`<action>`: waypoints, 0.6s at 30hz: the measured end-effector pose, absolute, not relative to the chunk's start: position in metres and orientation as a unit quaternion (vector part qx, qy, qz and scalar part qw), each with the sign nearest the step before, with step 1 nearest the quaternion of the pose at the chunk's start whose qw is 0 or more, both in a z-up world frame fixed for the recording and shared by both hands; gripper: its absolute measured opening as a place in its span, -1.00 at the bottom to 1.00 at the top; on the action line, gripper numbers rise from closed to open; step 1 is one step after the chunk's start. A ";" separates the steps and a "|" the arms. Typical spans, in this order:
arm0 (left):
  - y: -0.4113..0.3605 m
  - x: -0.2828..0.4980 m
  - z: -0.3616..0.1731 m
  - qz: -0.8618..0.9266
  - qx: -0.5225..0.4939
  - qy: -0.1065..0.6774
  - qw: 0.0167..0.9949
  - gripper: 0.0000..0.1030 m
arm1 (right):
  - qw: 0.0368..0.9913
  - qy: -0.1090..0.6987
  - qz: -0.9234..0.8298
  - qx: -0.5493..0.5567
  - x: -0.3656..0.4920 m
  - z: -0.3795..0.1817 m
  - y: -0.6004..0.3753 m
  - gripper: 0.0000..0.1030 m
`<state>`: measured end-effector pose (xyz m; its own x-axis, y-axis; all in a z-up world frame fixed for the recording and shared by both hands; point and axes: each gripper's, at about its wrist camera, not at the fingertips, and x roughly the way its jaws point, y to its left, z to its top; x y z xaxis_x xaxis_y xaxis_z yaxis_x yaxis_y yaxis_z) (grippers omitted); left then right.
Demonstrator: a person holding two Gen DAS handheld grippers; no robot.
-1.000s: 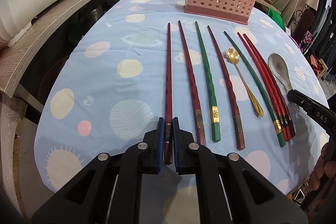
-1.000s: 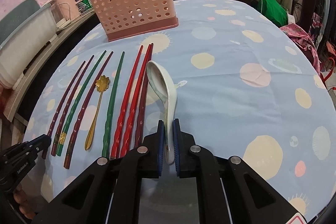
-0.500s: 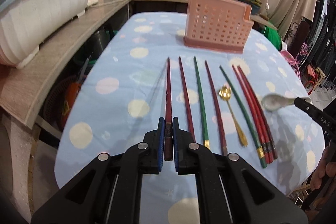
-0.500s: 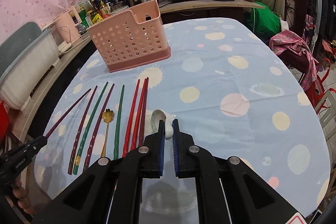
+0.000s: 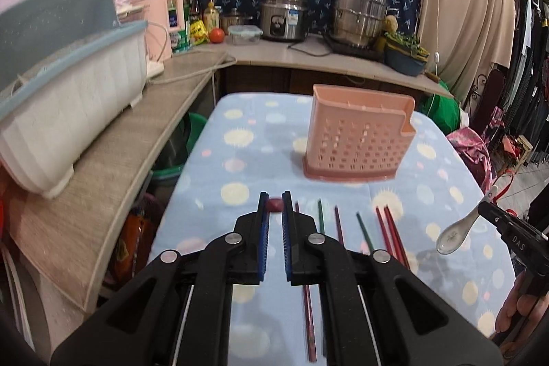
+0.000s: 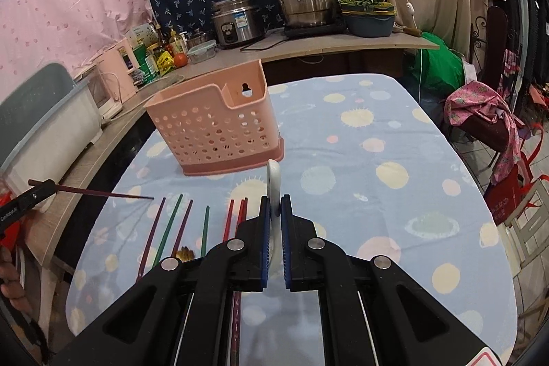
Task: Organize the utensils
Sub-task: 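Lift the chopstick and white spoon and carry both toward the pink holder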
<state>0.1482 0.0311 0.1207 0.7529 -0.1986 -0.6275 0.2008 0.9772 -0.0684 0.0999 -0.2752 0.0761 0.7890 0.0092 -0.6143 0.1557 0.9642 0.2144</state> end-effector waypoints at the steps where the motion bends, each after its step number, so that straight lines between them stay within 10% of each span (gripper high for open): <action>1: 0.031 0.153 0.127 -0.107 0.001 0.330 0.938 -0.86 | 0.938 0.319 -0.037 0.129 0.106 0.081 -0.277 -0.88; 18: 0.011 0.213 0.277 -0.134 -0.040 0.179 0.974 -0.87 | 0.954 0.262 -0.024 0.145 0.219 0.146 -0.298 -0.88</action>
